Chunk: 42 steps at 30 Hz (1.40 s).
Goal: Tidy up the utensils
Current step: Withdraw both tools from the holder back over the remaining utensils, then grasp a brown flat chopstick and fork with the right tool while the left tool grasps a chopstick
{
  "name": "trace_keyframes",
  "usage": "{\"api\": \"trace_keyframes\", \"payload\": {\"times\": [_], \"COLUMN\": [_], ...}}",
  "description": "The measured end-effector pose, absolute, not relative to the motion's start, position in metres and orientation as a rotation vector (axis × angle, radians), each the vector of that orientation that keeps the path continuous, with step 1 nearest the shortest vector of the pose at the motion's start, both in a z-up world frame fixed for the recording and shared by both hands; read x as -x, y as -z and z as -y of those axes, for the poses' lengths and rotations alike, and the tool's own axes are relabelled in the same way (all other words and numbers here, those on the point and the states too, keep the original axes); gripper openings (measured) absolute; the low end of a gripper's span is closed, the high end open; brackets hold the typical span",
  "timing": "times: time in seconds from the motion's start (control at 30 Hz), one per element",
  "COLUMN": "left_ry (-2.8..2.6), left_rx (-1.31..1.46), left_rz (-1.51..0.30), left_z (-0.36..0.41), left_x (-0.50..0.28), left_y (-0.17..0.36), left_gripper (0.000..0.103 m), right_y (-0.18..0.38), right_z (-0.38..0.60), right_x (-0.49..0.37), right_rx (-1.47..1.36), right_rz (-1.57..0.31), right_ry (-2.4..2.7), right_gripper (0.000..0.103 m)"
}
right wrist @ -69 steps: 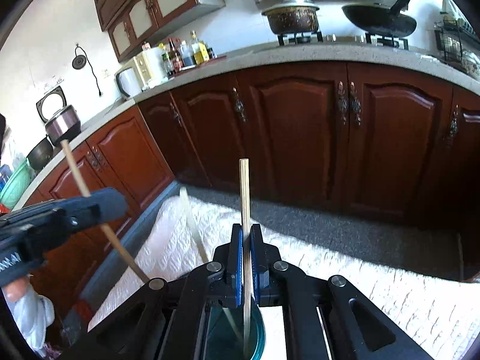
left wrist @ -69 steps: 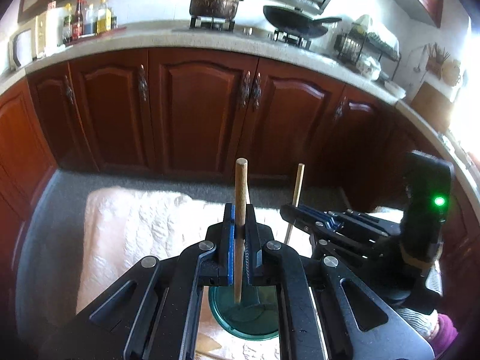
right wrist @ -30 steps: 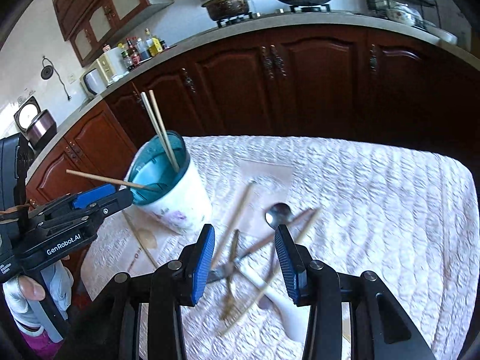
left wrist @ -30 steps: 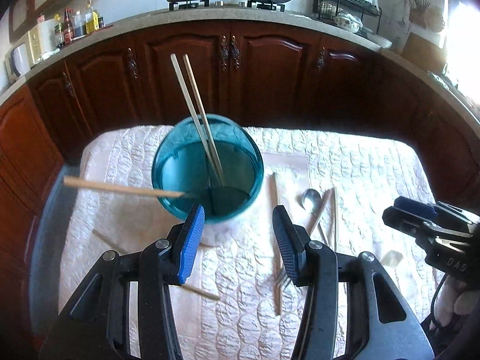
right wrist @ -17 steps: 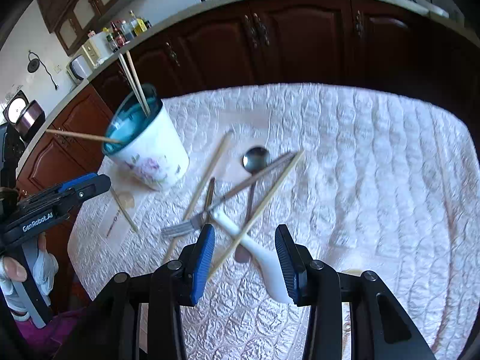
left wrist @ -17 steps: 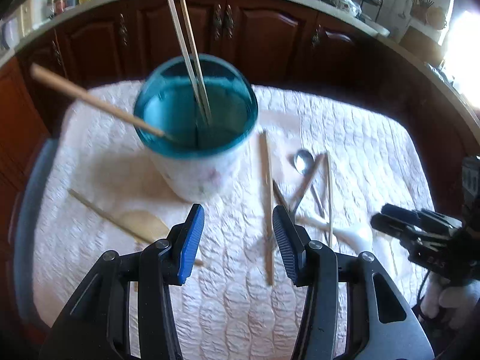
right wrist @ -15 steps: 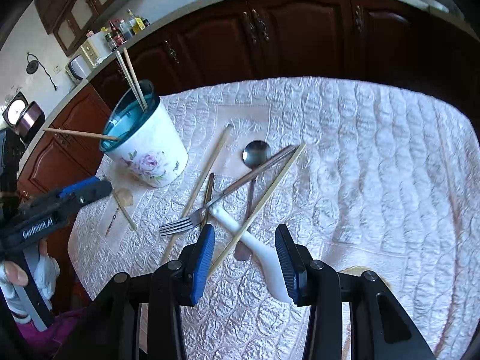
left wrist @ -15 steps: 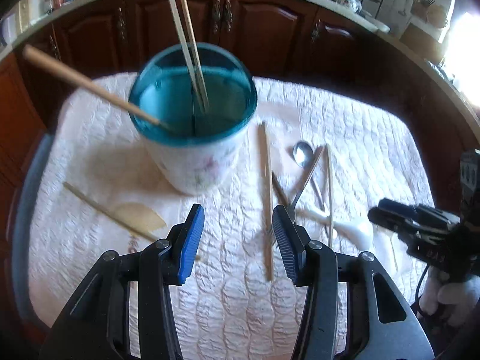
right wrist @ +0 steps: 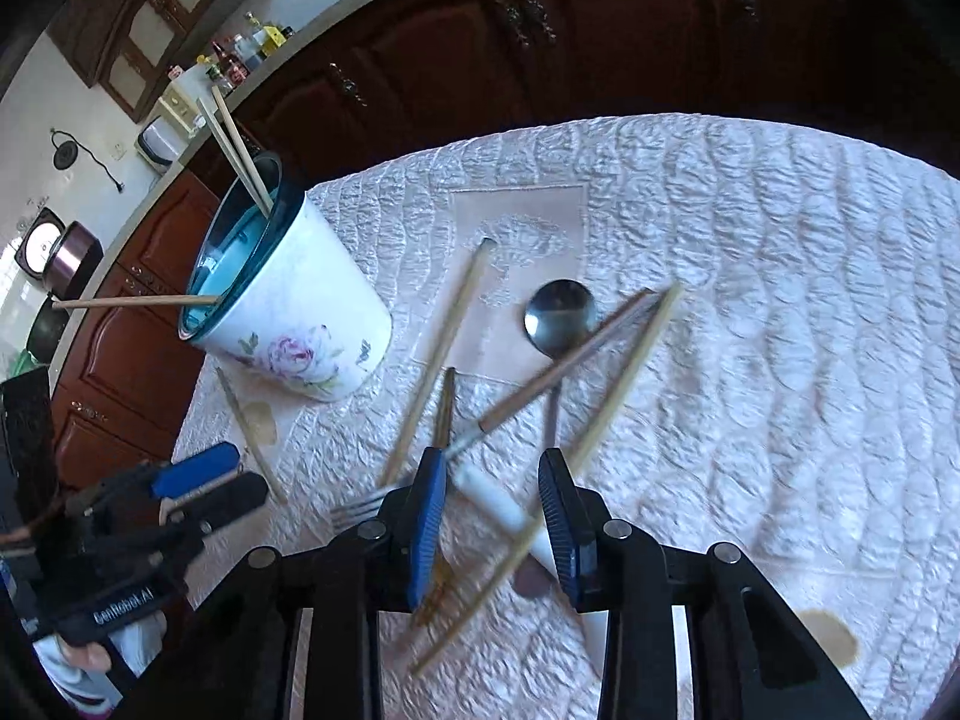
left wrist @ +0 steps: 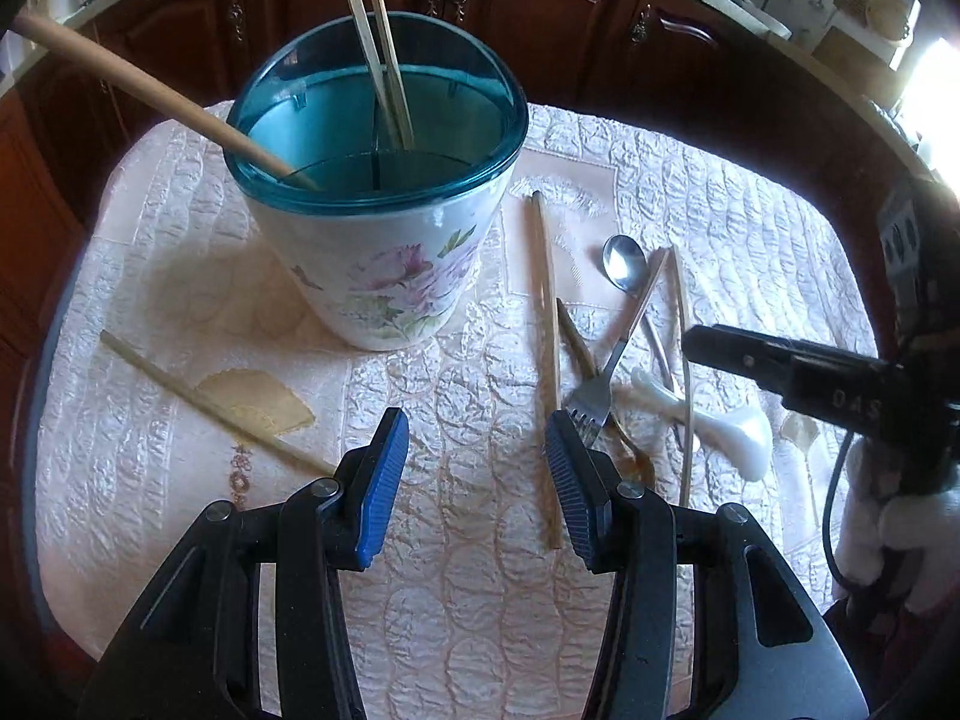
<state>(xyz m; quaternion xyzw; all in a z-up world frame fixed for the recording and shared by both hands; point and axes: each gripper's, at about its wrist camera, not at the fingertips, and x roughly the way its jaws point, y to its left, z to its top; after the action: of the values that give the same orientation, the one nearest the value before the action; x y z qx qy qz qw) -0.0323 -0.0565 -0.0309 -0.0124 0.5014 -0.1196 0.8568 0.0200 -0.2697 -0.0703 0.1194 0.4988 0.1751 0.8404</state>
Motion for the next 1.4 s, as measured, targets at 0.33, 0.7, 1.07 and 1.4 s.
{"api": "trace_keyframes", "payload": {"times": [0.33,0.7,1.07,1.4], "left_ry": [0.252,0.248,0.252,0.269], "left_rx": [0.030,0.025,0.013,-0.045], "left_rz": [-1.064,-1.080,-1.097,-1.146], "left_z": [0.056,0.059,0.077,0.117], "left_x": [0.029,0.022,0.012,-0.007], "left_y": [0.034,0.043,0.051,0.082], "left_gripper": [0.047,0.047,0.047,0.041], "right_y": [0.086,0.107,0.098,0.094], "right_z": [0.281,0.289,0.276,0.316], "right_x": [-0.054,-0.109,-0.097,-0.066], "right_rx": [-0.372,-0.410,-0.188,-0.286], "right_rz": [-1.096,-1.174,-1.159,-1.114], "right_ry": [-0.308,-0.217,-0.330,-0.339], "right_gripper": [0.032,0.024,0.001,0.014]}}
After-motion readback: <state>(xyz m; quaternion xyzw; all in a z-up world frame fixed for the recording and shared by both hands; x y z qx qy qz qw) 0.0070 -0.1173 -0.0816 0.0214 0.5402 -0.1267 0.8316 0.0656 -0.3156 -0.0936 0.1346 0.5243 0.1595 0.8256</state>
